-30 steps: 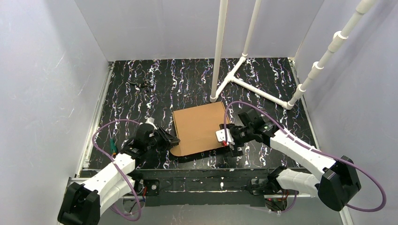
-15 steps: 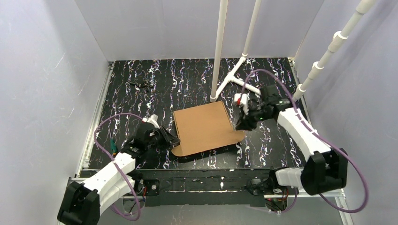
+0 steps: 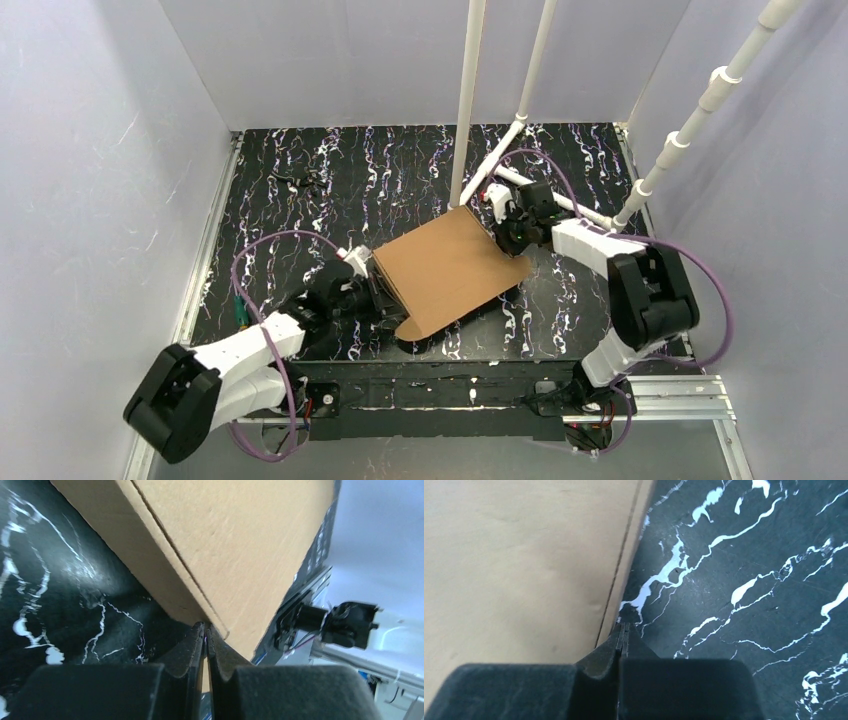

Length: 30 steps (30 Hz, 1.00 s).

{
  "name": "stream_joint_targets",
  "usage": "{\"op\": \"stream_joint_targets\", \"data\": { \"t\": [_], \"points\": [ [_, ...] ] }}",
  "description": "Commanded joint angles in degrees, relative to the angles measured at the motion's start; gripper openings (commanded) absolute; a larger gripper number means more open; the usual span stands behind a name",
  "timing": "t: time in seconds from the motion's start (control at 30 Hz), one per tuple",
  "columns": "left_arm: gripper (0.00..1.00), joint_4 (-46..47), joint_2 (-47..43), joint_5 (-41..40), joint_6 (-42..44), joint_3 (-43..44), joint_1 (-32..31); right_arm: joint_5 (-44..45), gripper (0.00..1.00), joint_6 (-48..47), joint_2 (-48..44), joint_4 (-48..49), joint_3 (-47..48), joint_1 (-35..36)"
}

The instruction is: Fold the paper box

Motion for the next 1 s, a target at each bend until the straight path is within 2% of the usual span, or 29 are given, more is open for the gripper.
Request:
{"op": "stream_joint_targets", "data": {
  "t": [0.0, 0.1, 0.17, 0.27, 0.37, 0.47, 0.53, 0.57, 0.63, 0.67, 0.77, 0.87, 0.97],
  "points": [
    [0.05, 1.0, 6.2, 1.7, 1.1, 1.6, -4.9, 3.2, 0.03, 1.9, 4.9, 6.2, 2.8, 0.7],
    [0.05, 2.7, 9.1, 2.7, 1.3, 3.3, -7.3, -2.9, 0.05, -1.8, 4.0, 6.0, 1.0, 0.7],
    [0.05, 3.2, 10.3, 3.5, 1.7, 4.9, -8.6, -3.6, 0.07, -3.3, 1.8, 6.4, -0.8, 0.7],
    [0.06, 3.4, 10.5, 6.3, 3.2, 7.8, -9.5, 7.7, 0.26, -1.2, -0.9, 6.8, 1.4, -1.7],
    [0.08, 1.0, 5.4, 7.4, 6.8, 10.1, -9.4, 6.3, 0.40, 1.5, -5.4, 6.1, 4.8, -10.5],
    [0.19, -11.4, -1.6, 2.4, 14.3, 15.0, -8.7, 0.0, 0.58, -1.1, -11.9, 1.7, 3.8, -13.4],
    [0.25, -20.5, -4.7, -2.6, 19.6, 18.8, -7.9, -6.9, 0.66, -1.9, -16.4, -1.8, 1.5, -13.6],
    [0.31, -23.3, -5.6, -5.1, 21.5, 20.4, -7.2, -10.4, 0.75, -1.1, -18.6, -3.5, 0.2, -13.7],
    [0.49, -27.1, -5.9, -10.0, 24.1, 22.8, -4.8, -16.5, 0.83, 3.7, -22.5, -5.2, -3.0, -14.2],
    [0.55, -28.2, -5.2, -12.5, 25.1, 23.6, -3.1, -19.9, 0.87, 7.7, -24.0, -5.6, -4.8, -14.7],
    [0.58, -25.7, -0.7, -12.3, 25.4, 24.2, 4.9, -26.3, 0.97, 19.7, -26.6, -4.6, -10.5, -17.4],
    [0.59, -15.7, 4.9, -6.5, 22.0, 21.4, 11.6, -35.3, 0.98, 27.5, -27.8, -1.9, -15.6, -24.7],
    [0.63, -7.6, 11.3, 0.7, 20.1, 22.1, 13.7, -40.0, 0.98, 33.9, -27.6, 1.3, -19.9, -26.4]
  ]
}}
